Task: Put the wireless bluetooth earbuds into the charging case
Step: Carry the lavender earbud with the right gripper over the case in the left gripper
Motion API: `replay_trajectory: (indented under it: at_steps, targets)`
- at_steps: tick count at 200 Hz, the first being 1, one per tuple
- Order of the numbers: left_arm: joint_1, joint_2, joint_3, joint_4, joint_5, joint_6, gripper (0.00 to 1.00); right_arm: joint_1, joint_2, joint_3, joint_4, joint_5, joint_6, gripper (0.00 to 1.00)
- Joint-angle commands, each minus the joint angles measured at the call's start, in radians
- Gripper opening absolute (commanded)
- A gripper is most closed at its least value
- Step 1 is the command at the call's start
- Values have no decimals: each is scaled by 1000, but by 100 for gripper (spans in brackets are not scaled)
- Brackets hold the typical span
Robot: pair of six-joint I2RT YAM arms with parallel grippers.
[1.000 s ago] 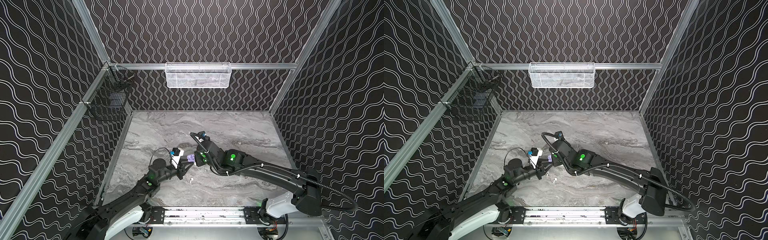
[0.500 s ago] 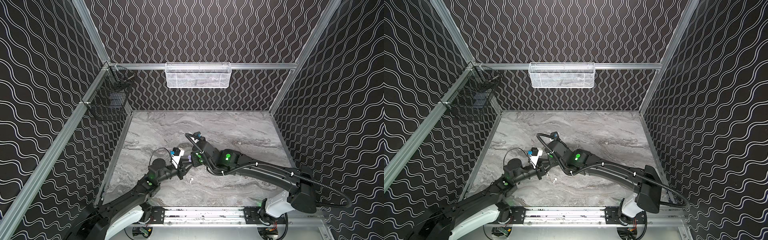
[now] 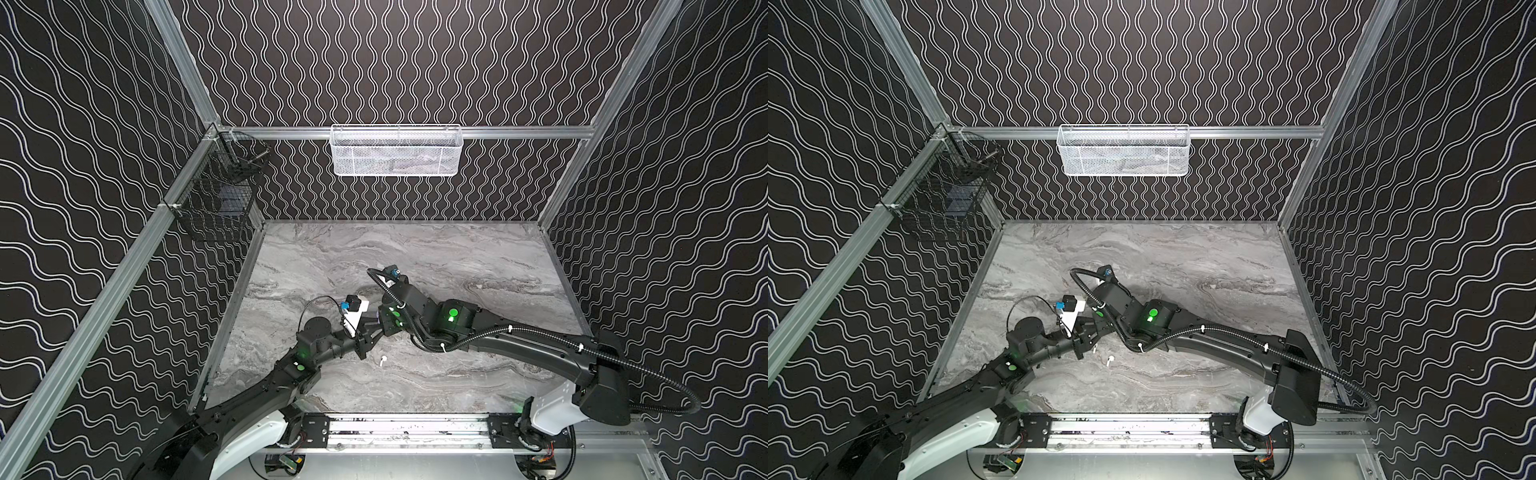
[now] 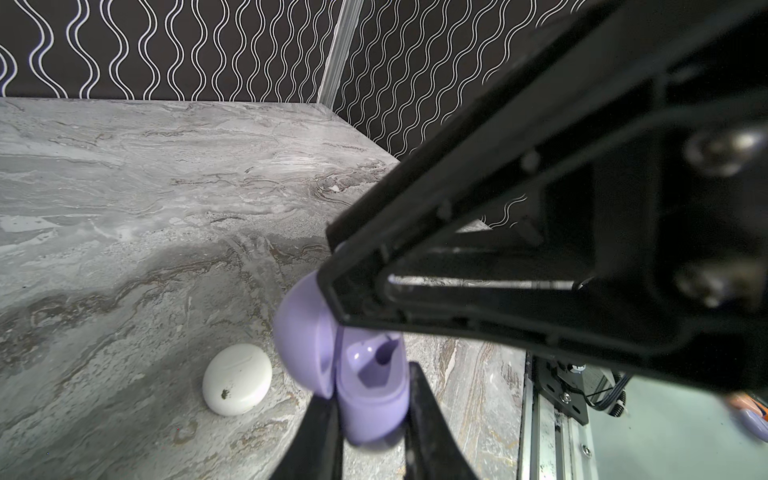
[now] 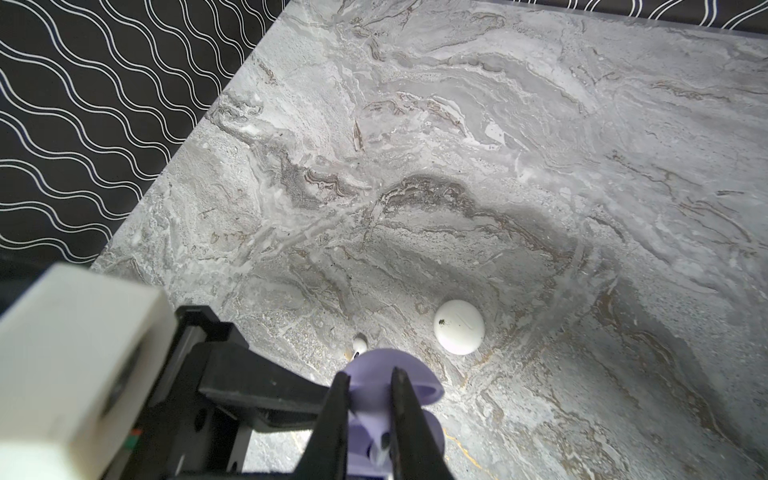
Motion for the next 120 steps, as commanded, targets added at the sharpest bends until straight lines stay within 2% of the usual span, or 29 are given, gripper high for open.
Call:
replay_trajectory:
  at_steps: [1,120]
  targets:
    - [2,2,3,37,1,-4,11,1,2,-1,28,0,2,15]
    - [2,-5,1,32,-4,-3,11,4,4,-21,34,-17,12,15]
